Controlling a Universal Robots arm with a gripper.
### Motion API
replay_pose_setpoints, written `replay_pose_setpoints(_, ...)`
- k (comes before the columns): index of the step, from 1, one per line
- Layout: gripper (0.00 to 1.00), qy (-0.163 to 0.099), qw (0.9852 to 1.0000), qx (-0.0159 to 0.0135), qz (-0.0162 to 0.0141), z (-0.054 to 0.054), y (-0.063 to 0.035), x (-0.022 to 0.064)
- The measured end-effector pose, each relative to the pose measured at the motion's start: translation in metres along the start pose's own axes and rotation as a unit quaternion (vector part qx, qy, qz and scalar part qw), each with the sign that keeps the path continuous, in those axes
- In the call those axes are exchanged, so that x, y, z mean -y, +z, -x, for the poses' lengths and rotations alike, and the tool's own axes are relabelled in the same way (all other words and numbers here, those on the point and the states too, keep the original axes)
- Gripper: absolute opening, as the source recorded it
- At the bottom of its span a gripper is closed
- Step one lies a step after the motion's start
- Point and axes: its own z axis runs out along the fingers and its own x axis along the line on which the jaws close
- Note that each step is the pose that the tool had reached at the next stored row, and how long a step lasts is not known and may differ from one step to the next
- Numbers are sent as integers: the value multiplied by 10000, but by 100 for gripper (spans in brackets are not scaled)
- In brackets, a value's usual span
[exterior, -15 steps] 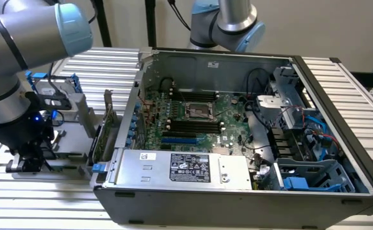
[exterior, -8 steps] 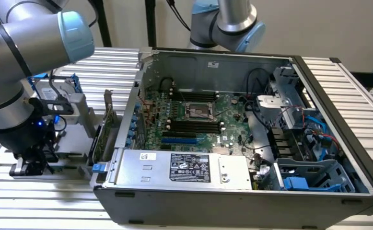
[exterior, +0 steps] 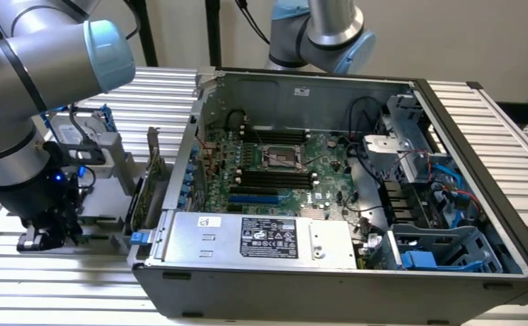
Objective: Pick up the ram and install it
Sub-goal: 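Pick up the ram and move it above insertion slot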
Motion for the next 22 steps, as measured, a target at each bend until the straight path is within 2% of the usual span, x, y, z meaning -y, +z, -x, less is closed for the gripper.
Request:
replay_pose_setpoints(2, 28, 0, 10000, 0, -1, 0, 3, 0)
replay_pose_setpoints(3, 21, 0, 10000, 1, -1, 0, 5, 0)
replay_pose_setpoints(11, 21, 0, 10000, 1, -1, 0, 7, 0)
replay_pose_setpoints(14, 19, 0, 10000, 1, -1, 0, 7, 1)
replay_pose_setpoints(15, 13, 0, 10000, 1, -1, 0, 7, 0)
replay_pose_setpoints(22, 13, 0, 10000, 0, -1, 0, 8, 1)
